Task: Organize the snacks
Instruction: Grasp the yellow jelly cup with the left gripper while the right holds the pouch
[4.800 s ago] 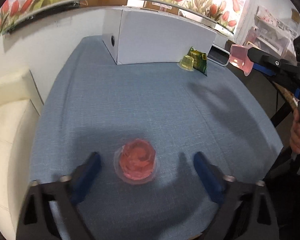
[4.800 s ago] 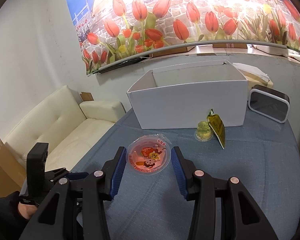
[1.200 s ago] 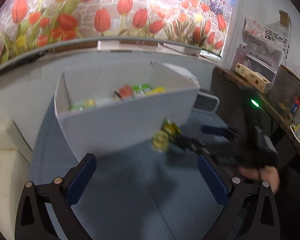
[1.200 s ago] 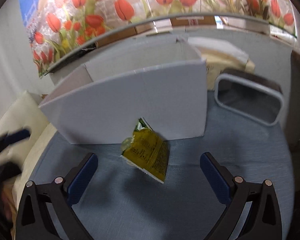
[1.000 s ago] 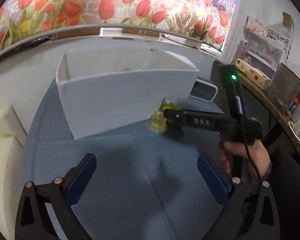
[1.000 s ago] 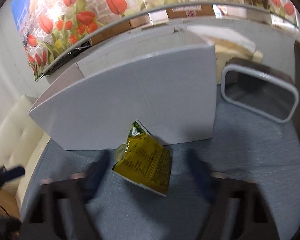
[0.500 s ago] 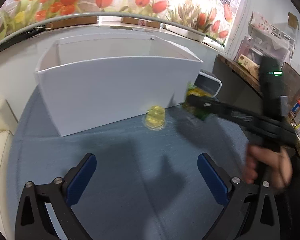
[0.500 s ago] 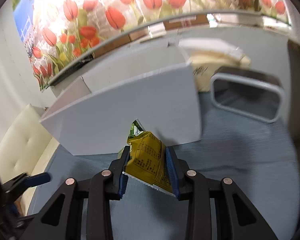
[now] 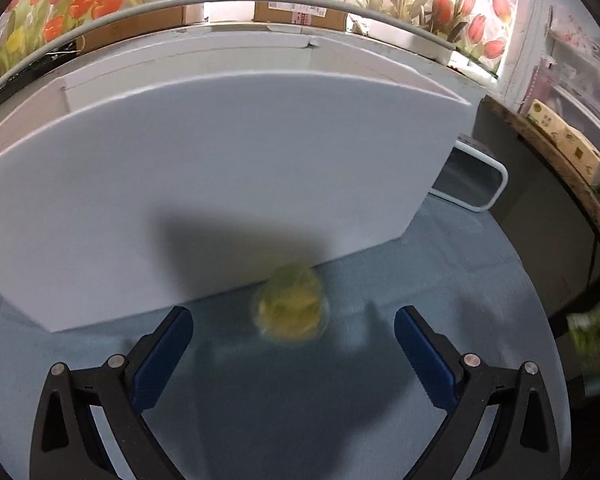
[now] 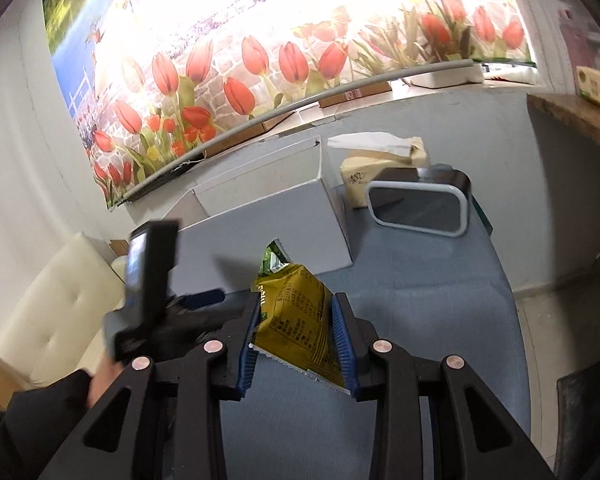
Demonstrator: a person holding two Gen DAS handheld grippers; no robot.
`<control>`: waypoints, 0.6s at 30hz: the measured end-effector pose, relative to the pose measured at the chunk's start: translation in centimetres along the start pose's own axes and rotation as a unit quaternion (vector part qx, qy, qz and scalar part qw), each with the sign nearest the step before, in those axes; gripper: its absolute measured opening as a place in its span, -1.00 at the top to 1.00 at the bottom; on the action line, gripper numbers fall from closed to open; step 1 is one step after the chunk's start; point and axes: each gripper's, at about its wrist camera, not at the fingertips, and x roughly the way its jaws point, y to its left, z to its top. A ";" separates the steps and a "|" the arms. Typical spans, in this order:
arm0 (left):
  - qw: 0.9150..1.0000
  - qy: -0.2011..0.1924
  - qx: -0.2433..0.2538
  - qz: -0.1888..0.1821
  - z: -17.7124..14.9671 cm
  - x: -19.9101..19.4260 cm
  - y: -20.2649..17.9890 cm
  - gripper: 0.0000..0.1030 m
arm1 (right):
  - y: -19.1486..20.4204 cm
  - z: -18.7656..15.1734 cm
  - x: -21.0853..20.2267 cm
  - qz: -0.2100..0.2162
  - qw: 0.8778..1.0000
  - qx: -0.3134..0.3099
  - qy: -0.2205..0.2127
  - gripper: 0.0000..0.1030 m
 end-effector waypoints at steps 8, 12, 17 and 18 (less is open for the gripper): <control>1.000 -0.006 0.007 0.017 -0.1 0.9 -1.0 0.19 | -1.7 -0.8 -0.8 0.003 1.000 0.021 -0.005 0.28; 1.000 -0.015 0.009 0.006 -0.4 -0.1 -0.7 0.19 | -1.6 -1.0 -0.8 0.003 1.000 0.017 -0.007 0.28; 0.999 -0.044 0.023 -0.020 -0.9 -3.6 -0.3 0.19 | -1.1 -1.2 -0.7 0.009 1.000 0.017 -0.005 0.28; 0.998 -0.051 0.026 -0.025 -1.1 -4.6 -0.3 0.19 | -0.9 -1.1 -0.6 0.010 1.000 0.015 -0.005 0.28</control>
